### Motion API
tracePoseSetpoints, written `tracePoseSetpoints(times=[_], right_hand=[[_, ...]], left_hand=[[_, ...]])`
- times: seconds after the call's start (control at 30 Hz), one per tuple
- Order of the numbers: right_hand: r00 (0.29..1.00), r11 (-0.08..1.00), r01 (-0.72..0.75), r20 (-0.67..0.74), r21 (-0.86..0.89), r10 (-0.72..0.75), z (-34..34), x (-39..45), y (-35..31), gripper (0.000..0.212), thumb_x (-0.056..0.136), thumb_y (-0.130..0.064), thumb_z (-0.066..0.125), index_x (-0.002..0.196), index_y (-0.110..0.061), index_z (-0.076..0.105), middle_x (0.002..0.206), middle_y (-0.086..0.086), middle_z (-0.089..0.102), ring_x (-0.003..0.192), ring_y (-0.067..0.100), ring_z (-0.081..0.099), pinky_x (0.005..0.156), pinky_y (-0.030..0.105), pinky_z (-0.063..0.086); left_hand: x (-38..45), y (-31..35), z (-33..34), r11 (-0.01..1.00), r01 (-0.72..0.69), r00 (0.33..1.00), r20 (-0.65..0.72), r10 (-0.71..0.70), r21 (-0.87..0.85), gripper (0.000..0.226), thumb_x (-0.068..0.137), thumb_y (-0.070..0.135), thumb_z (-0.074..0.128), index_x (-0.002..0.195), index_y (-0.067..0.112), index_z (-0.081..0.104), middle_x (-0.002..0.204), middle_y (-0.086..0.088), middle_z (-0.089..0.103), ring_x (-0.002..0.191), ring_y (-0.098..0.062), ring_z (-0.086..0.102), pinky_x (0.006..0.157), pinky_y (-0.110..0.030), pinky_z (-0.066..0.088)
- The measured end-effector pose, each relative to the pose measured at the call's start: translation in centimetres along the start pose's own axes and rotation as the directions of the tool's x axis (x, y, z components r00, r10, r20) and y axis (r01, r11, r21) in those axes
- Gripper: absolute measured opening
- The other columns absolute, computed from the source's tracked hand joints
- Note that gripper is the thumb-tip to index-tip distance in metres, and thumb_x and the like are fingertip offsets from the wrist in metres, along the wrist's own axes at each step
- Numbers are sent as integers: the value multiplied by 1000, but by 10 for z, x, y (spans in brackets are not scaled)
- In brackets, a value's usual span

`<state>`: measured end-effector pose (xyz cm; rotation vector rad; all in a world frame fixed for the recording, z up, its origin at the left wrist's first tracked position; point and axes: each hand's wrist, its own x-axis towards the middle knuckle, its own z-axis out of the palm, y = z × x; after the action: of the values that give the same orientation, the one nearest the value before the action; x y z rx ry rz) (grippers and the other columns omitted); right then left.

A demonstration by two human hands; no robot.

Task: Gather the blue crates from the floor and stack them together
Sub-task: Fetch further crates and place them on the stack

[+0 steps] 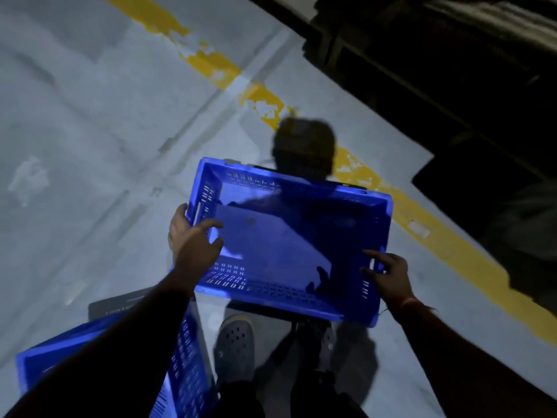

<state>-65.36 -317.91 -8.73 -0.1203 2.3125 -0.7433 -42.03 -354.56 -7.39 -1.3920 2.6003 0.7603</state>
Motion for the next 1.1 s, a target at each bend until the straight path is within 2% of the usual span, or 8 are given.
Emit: tracePoseSetpoints(times=[0.2,0.3,0.4,0.57,0.7,0.83,1.03,1.1], right_hand=[[996,975,-61,79,215,45,17,13,-8,43,78,7,73,103,-28,73,117,14,67,106,36,64,95,51,52],[997,955,-77,32,286,71,19,18,-8,47,80,6,71,93,-40,75,116,16,67,104,37,64,94,51,53],[997,953,-83,25,292,79,6,7,-19,39,83,5,69,102,-30,73,113,18,68,99,38,66,91,52,55],[996,970,-87,17,228,86,-45,-55,-49,39,82,1,71,96,-35,75,101,11,72,89,30,69,84,50,58],[995,983,-101,2,151,102,-102,-130,-80,30,83,-13,74,103,-35,76,105,5,74,91,24,71,85,48,57],[995,993,-80,-46,86,85,-167,-214,-111,31,81,-25,76,110,-38,73,104,1,75,90,20,71,86,46,57],[986,947,-65,-128,314,110,-246,-340,-150,29,83,-9,74,108,-24,74,108,9,74,93,28,70,86,42,58],[973,935,-50,-194,351,124,-262,-374,-153,28,84,-4,72,100,-28,74,104,12,74,84,25,69,77,30,59]], left_hand=[[34,-22,2,996,-32,982,185,47,-82,34,72,7,81,99,27,79,136,-17,44,122,-31,53,110,-26,37],[51,-29,-4,979,-2,966,254,55,-205,43,78,2,77,90,43,75,103,-14,68,91,-30,68,77,-10,45],[52,-37,-18,969,15,946,317,66,-245,45,82,8,75,83,53,73,72,-20,70,60,-27,61,55,-24,43],[5,-17,-79,955,60,955,295,30,-292,19,82,27,76,91,43,76,91,-14,73,81,-36,69,73,-44,59],[-49,20,-157,952,53,967,252,26,-300,23,81,27,76,88,48,69,94,-2,73,92,-21,68,84,-38,53],[-102,68,-239,948,28,974,221,45,-317,28,80,21,77,90,46,69,91,-1,73,88,-19,67,78,-29,48],[-155,132,-338,950,-41,970,214,111,-308,23,81,16,78,98,31,77,89,-1,73,79,-19,67,81,-36,54],[-170,153,-361,946,-100,963,208,169,-309,22,82,15,76,97,31,76,83,-1,70,75,-19,66,80,-36,54]])
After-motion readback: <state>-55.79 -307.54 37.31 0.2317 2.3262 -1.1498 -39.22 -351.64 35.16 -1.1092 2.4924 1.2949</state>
